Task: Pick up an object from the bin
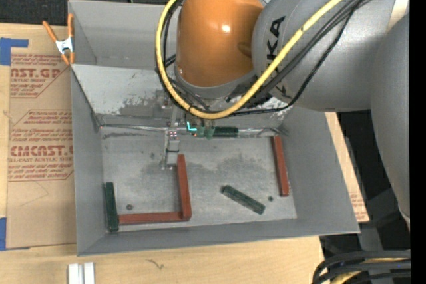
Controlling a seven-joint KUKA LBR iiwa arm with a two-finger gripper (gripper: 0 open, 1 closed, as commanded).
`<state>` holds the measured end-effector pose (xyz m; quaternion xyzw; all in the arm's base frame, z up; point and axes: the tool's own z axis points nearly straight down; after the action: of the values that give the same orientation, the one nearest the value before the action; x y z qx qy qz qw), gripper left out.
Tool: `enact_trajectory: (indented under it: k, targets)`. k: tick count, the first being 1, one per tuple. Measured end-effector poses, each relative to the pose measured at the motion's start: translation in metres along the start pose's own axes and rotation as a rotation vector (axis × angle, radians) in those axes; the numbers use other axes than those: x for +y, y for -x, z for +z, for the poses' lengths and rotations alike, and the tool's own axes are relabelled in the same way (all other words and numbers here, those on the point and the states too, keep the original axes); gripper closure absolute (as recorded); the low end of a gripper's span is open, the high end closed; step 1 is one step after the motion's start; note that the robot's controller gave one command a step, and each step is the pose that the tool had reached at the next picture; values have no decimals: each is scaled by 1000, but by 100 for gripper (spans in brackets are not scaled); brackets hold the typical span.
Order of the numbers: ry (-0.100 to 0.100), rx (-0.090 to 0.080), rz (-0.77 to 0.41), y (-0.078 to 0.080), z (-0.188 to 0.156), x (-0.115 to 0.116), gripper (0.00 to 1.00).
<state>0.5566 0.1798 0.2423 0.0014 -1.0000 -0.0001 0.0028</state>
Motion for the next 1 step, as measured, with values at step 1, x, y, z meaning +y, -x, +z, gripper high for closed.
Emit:
enact_trajectory:
  k: [1]
  targets:
    - [-3,6,86,-75,112,-20,0]
